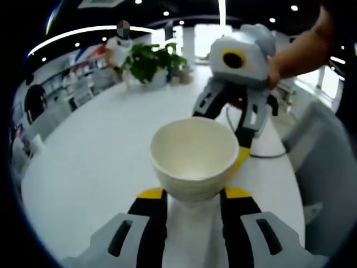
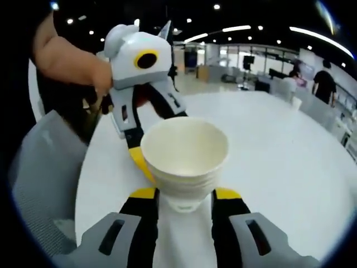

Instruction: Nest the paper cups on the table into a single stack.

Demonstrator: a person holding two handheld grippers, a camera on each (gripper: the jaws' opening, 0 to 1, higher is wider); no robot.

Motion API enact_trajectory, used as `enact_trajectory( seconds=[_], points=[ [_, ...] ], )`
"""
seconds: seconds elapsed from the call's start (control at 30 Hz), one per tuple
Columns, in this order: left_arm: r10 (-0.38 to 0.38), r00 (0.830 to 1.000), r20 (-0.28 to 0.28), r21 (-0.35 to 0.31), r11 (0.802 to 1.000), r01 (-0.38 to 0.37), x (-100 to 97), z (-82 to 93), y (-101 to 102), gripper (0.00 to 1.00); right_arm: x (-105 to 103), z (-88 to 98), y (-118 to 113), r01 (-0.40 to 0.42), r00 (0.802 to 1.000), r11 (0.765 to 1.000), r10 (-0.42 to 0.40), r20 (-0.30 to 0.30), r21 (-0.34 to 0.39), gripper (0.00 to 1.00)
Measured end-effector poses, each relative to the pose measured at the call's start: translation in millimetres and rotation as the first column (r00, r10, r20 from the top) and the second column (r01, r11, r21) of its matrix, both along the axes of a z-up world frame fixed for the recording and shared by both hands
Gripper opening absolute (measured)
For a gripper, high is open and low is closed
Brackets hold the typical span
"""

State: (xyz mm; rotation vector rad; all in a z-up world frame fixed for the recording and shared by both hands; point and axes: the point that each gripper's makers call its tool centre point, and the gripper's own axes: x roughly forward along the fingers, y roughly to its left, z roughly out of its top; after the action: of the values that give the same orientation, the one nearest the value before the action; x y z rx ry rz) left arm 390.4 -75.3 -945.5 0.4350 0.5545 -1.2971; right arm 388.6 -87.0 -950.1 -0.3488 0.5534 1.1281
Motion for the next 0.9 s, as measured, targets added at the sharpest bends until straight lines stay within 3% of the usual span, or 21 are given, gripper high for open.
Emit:
enact_trajectory(
  seconds=[0.3, 0.67, 0.9],
  points=[
    [0.003, 1.000, 0.009, 0.003, 1.000, -0.004, 46.3, 3.3, 5, 0.35, 43, 4.6, 5, -0.009, 1.000, 1.000, 0.009, 0.000, -0.011, 0.33],
    [0.028, 0.999, 0.022, 0.000, 1.000, -0.028, 84.9, 10.3, 10, 0.35, 82, 10.4, 9, -0.018, 1.000, 0.999, 0.018, 0.001, -0.034, 0.33],
    [0.025, 1.000, 0.014, 0.009, 1.000, -0.025, 86.6, 4.8, 11, 0.35, 85, 3.7, 10, -0.017, 1.000, 0.999, 0.017, -0.014, -0.040, 0.33]
  ],
)
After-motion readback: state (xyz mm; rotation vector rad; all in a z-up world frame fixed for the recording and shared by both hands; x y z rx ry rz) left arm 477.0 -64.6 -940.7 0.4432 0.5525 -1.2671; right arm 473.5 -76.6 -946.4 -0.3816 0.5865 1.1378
